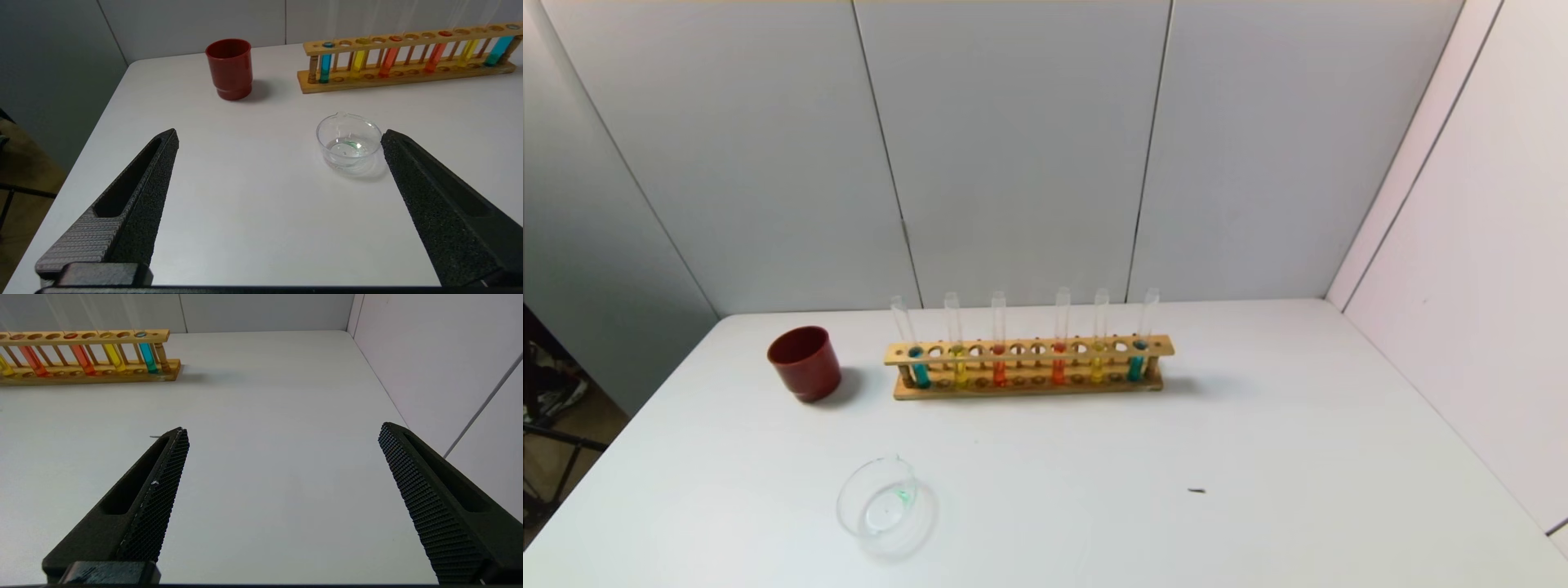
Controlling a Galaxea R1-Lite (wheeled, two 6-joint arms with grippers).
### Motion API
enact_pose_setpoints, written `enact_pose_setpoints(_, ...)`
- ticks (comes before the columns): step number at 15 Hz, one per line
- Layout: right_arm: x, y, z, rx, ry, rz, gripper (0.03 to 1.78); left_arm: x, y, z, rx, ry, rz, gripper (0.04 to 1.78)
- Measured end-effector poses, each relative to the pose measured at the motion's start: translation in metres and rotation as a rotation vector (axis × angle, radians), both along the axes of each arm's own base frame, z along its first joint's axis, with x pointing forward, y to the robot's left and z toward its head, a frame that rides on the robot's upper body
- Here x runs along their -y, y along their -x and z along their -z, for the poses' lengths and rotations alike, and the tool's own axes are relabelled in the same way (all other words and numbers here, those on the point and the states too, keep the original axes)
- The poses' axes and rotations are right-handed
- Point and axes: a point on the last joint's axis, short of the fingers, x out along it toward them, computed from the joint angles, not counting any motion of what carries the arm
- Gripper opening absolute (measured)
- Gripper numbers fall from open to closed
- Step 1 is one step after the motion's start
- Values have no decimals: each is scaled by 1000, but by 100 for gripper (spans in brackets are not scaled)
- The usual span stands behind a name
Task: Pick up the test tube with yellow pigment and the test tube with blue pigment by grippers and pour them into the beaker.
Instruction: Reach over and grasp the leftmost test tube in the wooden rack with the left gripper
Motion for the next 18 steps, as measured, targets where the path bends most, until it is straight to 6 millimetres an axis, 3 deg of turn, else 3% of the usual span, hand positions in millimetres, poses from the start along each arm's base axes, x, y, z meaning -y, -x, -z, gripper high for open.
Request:
enact_pose_setpoints(5, 0, 0, 0, 0, 0, 0, 170, 1, -10, -75, -14, 54, 55, 175)
enact_pose_setpoints(10, 0, 0, 0, 0, 0, 0, 170, 2, -74, -135, -28, 72, 77, 175)
enact_pose_setpoints(13, 0, 0, 0, 0, 0, 0, 170, 7, -118, -148, -79, 76, 129, 175)
enact_pose_setpoints(18, 0, 0, 0, 0, 0, 0, 170, 27, -186, -140, -147, 70, 221, 175)
